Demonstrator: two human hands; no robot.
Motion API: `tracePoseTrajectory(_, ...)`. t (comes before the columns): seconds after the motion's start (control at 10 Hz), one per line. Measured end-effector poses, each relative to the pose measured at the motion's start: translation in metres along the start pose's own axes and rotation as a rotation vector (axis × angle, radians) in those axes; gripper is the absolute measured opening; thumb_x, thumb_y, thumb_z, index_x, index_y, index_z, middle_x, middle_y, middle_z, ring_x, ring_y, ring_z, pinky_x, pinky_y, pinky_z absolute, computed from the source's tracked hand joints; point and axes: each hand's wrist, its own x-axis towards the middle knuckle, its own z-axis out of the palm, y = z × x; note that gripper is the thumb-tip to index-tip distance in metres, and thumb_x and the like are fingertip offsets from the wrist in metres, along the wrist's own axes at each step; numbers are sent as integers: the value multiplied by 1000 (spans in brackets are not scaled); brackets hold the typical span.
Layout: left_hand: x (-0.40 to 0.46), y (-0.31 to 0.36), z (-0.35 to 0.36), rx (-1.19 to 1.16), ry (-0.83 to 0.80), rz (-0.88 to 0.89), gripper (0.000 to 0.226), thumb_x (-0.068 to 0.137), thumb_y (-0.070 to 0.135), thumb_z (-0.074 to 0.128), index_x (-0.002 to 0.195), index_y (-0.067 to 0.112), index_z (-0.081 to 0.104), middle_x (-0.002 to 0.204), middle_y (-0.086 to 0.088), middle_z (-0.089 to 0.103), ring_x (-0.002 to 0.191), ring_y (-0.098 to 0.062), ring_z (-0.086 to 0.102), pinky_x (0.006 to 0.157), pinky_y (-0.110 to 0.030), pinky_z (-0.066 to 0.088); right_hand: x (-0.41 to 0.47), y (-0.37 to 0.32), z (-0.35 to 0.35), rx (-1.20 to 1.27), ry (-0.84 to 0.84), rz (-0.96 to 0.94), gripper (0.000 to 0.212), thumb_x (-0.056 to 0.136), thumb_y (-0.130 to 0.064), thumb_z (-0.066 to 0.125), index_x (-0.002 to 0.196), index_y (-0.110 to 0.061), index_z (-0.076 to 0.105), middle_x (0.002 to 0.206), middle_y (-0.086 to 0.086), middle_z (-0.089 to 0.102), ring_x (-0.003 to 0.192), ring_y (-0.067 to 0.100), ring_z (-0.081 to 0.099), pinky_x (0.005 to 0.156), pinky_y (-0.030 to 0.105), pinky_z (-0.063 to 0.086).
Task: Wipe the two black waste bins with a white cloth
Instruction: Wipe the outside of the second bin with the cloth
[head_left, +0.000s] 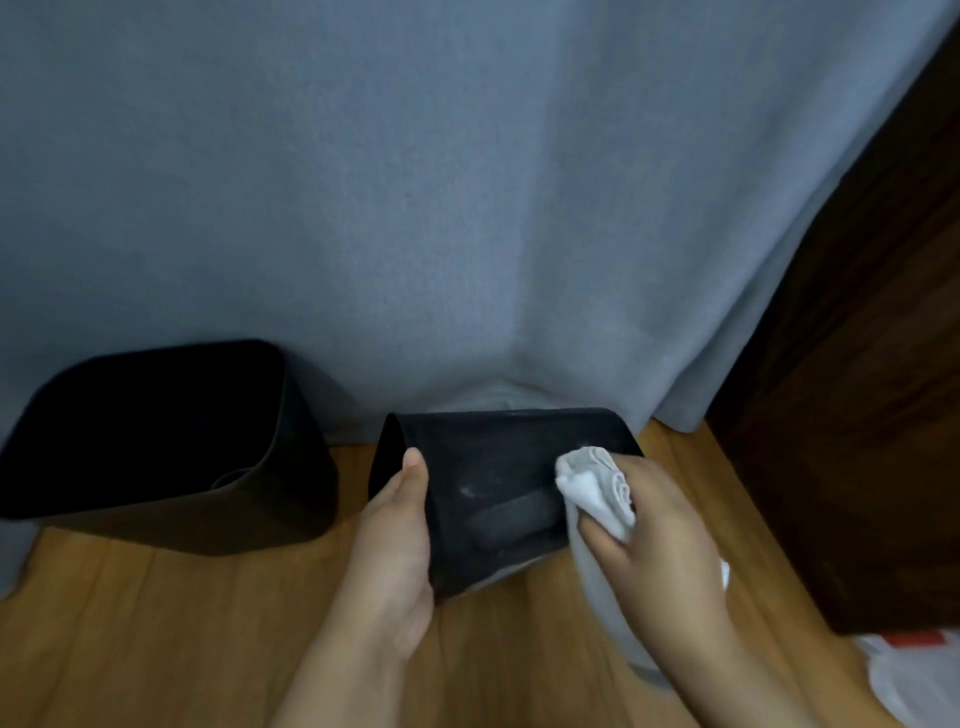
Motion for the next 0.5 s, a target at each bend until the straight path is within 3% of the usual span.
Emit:
tracePoseTrajectory(0.1,-1,0,5,66,2,-11,44,102,46,39,121,18,67,109,-6,76,99,-20,73,80,-34,55,-4,32,17,-1307,124,-74,33,84,-25,55,117,-24,55,114,-16,58,103,-10,51,87,8,42)
tracePoseTrajectory(0.2,-1,0,5,88,26,-50,50,100,50,43,118,13,69,107,-10,75,99,-24,72,88,-38,55,3,28,55,-1331,-238,180,30,79,-28,60,109,-35,57,108,-20,56,95,-3,57,74,14,46)
tracePoseTrajectory(0.3,-2,-1,5,114,23,-40,46,100,50,43,121,19,69,113,-7,74,105,-23,70,99,-45,51,8,22,53,-1325,-280,313,15,79,-36,49,91,-44,50,87,-23,53,79,-1,55,68,21,45)
tracePoseTrajectory(0.4,-4,-2,8,135,24,-23,43,100,49,43,121,21,69,115,-3,73,107,-17,68,100,-39,50,13,14,52,-1357,-378,335,25,77,-32,55,101,-38,57,101,-20,57,88,0,57,72,19,47)
tracePoseTrajectory(0.5,-4,-2,7,134,48,-36,45,99,49,44,120,17,68,113,-3,73,102,-17,69,94,-35,52,2,-10,55,-1416,-504,318,30,72,-30,61,102,-32,63,102,-19,58,88,-3,57,72,2,38)
